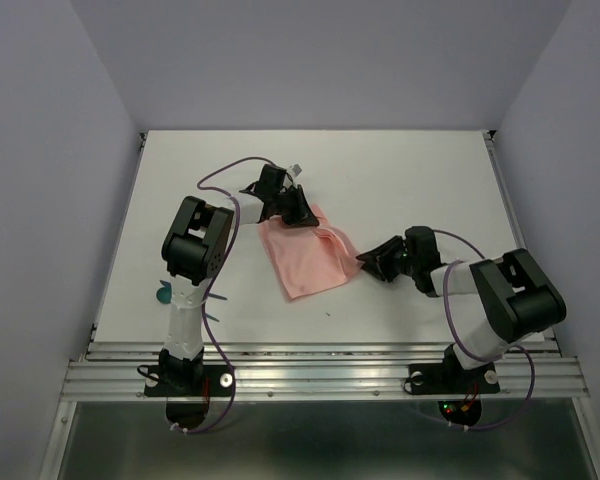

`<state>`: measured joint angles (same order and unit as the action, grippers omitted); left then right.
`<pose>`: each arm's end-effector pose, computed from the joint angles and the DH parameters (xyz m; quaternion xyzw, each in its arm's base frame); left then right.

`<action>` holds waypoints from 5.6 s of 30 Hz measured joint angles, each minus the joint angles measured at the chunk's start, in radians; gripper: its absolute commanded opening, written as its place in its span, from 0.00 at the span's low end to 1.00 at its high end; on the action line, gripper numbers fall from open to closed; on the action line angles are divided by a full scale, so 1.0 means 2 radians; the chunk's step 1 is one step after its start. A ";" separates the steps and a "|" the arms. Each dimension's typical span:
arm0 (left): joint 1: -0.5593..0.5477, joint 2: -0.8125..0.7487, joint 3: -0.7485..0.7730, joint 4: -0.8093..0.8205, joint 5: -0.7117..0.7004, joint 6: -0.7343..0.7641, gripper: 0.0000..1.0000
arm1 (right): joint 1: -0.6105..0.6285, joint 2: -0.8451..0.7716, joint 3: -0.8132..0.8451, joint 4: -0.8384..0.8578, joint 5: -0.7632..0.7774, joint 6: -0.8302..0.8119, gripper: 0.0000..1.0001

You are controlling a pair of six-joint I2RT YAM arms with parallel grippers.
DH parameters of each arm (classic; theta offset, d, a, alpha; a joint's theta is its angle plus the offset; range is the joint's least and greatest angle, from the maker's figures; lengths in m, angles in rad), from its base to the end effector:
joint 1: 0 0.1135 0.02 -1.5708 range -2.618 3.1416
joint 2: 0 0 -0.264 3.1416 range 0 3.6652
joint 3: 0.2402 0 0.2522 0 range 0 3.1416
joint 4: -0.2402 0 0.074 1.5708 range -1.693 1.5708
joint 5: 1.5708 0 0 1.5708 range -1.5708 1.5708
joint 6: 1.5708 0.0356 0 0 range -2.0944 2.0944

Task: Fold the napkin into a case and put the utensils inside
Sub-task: Fold the lower triangle-folded napkin at the center of the board.

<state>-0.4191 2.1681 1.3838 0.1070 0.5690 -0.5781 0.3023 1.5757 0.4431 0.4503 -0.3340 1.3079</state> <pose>0.4172 -0.2069 0.1361 0.0521 0.8725 -0.4206 0.2431 0.2477 0.0895 0.1133 0.3665 0.8146 0.4095 0.1855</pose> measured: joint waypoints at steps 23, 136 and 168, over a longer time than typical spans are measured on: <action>0.001 0.005 0.006 -0.002 0.005 -0.001 0.05 | 0.090 -0.106 0.067 -0.149 0.137 -0.202 0.01; 0.001 0.011 0.015 -0.008 0.015 0.010 0.05 | 0.050 0.087 0.222 -0.114 -0.122 -0.332 0.01; -0.001 -0.010 0.015 -0.051 -0.027 0.015 0.11 | 0.164 0.153 0.326 -0.275 0.064 -0.416 0.01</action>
<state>-0.4217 2.1479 1.4143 0.0051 0.5159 -0.5480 0.6300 1.8809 1.0946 -0.0994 -0.2070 0.4763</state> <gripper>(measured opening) 0.099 0.015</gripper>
